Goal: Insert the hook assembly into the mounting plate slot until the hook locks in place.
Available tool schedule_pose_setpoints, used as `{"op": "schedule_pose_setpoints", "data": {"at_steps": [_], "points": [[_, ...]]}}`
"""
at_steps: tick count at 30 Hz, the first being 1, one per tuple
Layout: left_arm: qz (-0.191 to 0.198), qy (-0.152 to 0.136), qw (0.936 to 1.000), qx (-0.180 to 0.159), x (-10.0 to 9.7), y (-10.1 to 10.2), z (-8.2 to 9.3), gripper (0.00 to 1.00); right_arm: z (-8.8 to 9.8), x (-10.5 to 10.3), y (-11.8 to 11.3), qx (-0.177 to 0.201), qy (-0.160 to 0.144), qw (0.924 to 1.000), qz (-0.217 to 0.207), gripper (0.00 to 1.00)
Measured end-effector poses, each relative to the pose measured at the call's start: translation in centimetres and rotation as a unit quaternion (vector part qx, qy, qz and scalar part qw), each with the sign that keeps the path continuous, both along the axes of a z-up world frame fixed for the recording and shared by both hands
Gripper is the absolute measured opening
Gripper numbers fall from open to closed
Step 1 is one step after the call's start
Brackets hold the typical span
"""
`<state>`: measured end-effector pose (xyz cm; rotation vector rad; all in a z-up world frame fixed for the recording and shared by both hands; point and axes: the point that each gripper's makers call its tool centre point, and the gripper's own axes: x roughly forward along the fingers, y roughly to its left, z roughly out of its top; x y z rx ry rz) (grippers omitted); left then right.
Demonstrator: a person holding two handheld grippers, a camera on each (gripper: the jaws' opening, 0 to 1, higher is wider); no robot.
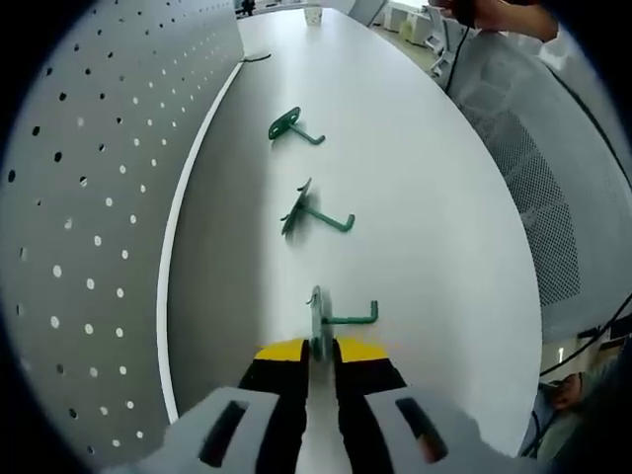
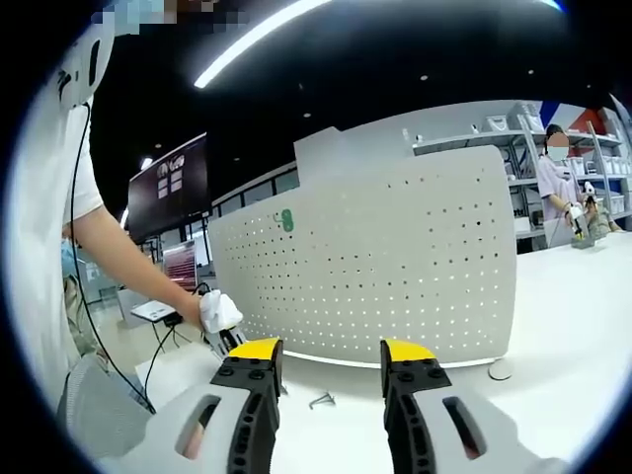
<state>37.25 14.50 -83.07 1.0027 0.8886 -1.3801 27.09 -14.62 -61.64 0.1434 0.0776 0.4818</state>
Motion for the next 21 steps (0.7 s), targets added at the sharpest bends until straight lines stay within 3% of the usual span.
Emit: {"op": "schedule_pose_setpoints", "data": {"at_steps": [1,21], "points": [[0.018,0.004,0.9998,0.001,0.03,0.07,0.01,0.05,0.02,0.00,-0.02,0.002,0.000,1.0000,0.000,0.37],[0.019,-0.009,0.9998,-0.004,0.31,-0.09,0.10,0.02,0.11,0.00,-0.15,0.005,-0.001,1.0000,-0.002,0.38]]}}
